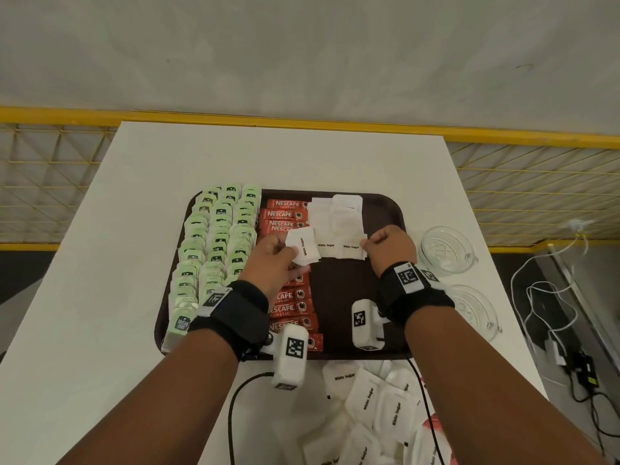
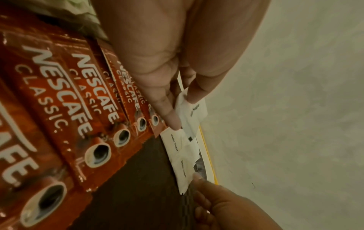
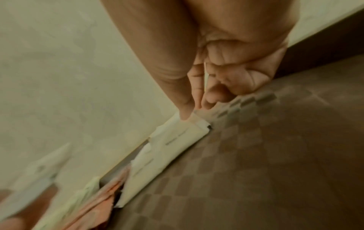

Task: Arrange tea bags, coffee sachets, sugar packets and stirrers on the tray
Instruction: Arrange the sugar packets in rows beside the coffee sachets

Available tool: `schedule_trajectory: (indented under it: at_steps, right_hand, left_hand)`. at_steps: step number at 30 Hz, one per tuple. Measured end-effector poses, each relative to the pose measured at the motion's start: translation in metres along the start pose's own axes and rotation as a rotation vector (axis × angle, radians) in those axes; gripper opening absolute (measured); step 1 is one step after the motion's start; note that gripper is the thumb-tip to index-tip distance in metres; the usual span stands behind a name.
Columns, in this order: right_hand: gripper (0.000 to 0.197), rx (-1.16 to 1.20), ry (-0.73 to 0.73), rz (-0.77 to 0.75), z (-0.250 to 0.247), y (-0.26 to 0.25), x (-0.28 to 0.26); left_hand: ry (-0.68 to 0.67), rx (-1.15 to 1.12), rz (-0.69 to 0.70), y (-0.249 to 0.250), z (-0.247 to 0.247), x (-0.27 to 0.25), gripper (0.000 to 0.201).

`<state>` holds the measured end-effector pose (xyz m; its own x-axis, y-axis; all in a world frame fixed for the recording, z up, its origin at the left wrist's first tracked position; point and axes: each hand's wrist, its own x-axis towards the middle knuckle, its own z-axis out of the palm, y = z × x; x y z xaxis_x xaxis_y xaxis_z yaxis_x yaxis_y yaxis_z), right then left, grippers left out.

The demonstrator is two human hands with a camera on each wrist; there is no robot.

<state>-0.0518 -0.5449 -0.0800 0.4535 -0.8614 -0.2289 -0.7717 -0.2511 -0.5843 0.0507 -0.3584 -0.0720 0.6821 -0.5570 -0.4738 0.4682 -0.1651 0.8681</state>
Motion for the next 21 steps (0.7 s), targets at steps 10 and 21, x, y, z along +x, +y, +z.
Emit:
schedule_trajectory:
  at_steps: [10, 21]
  right_hand:
    - [0.025, 0.164, -0.261, -0.39, -0.002, -0.039, -0.047]
    - [0.012, 0.267, -0.269, -0.033, -0.005, -0.025, -0.038]
  left_hand:
    - [-0.092, 0.291, 0.16, 0.002, 0.008, -0.003, 0.017]
    - [-0.013, 0.392, 0.241, 0.013, -0.008, -0.01, 0.013]
